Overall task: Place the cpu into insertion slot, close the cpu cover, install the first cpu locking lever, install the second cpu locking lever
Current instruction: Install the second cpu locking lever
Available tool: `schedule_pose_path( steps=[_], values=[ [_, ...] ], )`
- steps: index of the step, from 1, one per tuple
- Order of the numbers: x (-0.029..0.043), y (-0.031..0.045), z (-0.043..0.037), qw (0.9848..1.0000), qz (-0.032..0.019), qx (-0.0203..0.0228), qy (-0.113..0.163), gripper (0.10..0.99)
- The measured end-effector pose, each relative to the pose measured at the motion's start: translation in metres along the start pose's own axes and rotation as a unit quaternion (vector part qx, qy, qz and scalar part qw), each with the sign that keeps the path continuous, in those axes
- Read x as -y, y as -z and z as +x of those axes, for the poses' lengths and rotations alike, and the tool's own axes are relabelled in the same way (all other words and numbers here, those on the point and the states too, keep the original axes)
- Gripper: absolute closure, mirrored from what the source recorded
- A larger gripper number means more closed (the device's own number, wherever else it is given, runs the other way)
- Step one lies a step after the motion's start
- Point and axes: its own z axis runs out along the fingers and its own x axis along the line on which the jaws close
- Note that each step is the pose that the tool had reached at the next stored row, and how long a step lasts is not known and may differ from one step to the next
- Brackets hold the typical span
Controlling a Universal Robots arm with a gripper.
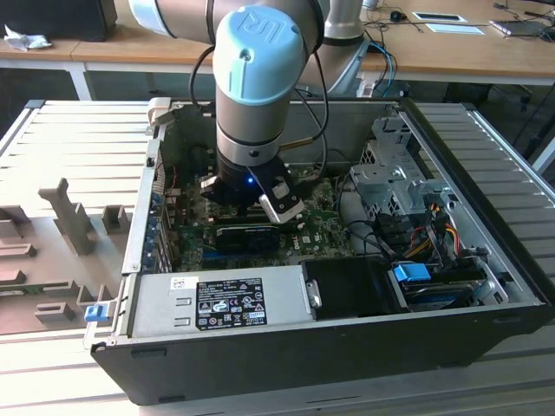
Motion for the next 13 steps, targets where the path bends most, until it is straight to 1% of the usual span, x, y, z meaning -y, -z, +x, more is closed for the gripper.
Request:
schedule_pose_path(
  steps=[3, 6, 7, 9, 13],
  values=[
    [0.0005, -0.0014, 0.0026, 1.0, -0.0031, 0.0002, 0.0, 0.98],
    [0.0017, -0.0046, 0.0033, 0.9999, -0.0114, 0.0007, 0.0, 0.98],
    [0.0017, -0.005, 0.0032, 0.9999, -0.0134, 0.0009, 0.0, 0.98],
    [0.0017, -0.0053, 0.0031, 0.9999, -0.0145, 0.001, 0.0, 0.98],
    [0.0018, -0.0054, 0.0032, 0.9999, -0.0146, 0.001, 0.001, 0.98]
  ],
)
